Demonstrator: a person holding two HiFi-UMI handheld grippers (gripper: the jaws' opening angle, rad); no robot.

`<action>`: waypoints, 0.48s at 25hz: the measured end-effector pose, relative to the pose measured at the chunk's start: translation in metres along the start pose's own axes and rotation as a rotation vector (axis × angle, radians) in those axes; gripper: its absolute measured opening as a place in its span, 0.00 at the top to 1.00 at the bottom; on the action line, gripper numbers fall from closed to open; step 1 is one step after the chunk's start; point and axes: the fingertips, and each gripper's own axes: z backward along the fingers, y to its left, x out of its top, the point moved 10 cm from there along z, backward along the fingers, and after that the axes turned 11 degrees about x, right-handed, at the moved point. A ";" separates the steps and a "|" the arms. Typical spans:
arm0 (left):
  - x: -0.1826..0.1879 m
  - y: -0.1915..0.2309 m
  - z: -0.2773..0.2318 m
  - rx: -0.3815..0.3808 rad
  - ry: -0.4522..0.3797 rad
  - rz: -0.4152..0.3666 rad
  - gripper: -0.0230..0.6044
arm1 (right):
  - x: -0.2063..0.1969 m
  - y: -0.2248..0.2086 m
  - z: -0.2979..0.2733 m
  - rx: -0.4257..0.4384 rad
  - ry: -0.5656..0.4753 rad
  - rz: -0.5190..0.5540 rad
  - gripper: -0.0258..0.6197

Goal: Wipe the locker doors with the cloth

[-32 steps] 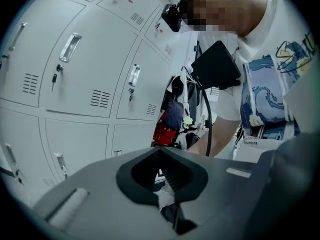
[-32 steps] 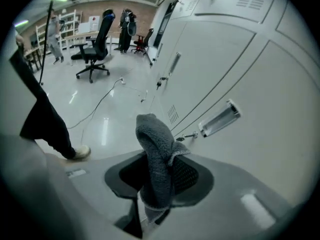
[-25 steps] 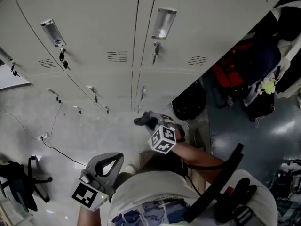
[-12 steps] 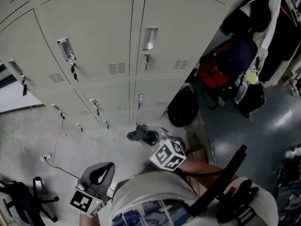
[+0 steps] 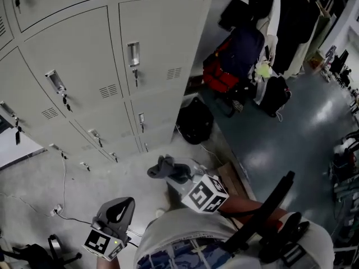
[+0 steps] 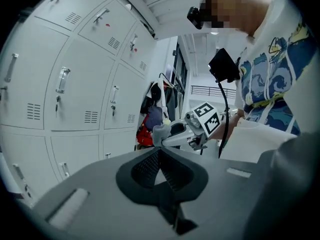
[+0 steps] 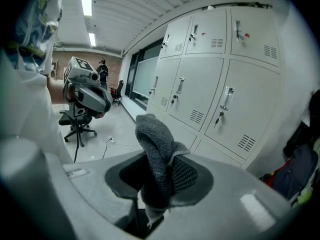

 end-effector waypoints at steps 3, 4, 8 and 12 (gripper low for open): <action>0.009 -0.017 -0.001 -0.008 -0.012 -0.003 0.96 | -0.004 0.009 0.014 0.001 -0.019 -0.008 0.78; 0.009 -0.022 -0.001 -0.007 -0.011 0.000 0.96 | -0.005 0.011 0.017 0.005 -0.025 -0.009 0.78; 0.007 -0.043 -0.004 -0.001 0.025 0.005 0.96 | -0.014 0.016 0.033 0.021 -0.053 -0.020 0.78; 0.008 -0.074 -0.015 -0.016 0.065 -0.004 0.96 | -0.031 0.021 0.063 0.023 -0.078 -0.037 0.78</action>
